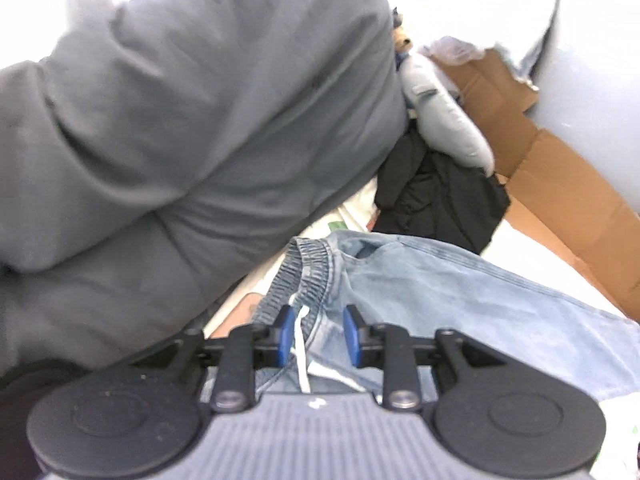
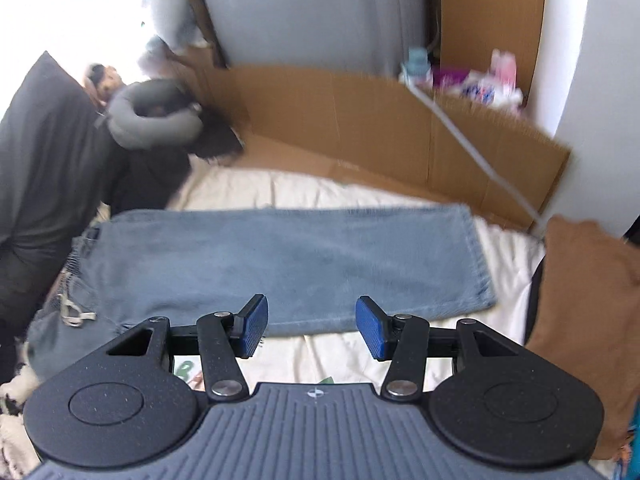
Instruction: Fold clothes
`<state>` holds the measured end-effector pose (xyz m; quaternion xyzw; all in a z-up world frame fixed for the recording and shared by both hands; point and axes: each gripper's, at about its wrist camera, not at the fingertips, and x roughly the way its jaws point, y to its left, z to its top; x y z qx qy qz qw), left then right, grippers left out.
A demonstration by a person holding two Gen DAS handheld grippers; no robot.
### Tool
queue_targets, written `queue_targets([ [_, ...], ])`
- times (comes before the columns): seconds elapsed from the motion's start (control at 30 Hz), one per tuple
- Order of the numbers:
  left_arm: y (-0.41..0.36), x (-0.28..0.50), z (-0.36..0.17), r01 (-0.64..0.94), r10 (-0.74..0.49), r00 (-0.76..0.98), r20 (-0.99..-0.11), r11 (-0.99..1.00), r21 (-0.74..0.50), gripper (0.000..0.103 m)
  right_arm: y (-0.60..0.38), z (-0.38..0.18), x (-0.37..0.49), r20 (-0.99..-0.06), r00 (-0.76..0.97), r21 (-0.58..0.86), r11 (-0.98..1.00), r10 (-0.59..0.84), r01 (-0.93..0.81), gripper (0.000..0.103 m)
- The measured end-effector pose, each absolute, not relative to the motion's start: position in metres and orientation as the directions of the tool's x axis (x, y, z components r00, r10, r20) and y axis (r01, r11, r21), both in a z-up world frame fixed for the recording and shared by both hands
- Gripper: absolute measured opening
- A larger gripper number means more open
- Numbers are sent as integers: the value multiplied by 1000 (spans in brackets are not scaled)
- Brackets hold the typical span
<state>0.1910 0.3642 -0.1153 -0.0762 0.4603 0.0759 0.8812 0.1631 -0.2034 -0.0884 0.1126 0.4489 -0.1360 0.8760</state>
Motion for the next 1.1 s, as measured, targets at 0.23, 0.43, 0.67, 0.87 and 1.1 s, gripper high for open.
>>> queue_targets([
  [0.23, 347, 121, -69, -103, 60, 588, -807, 995, -1, 33, -171, -28, 119, -759, 632, 108, 928, -154, 356, 56],
  [0.43, 334, 72, -41, -84, 3, 618, -786, 995, -63, 38, -137, 4, 83, -718, 684, 185, 913, -128, 364, 56],
  [0.67, 316, 34, -18, -63, -55, 642, -765, 990, -124, 50, -111, 22, 42, -656, 748, 282, 886, -102, 368, 56],
  [0.87, 300, 16, -9, -47, -81, 665, -743, 988, -150, 55, -84, 34, 8, -616, 774, 274, 881, -147, 385, 56],
  [1.1, 279, 5, -6, 13, -137, 678, -722, 984, -175, 57, -68, 45, -36, -602, 771, 278, 851, -207, 445, 56],
])
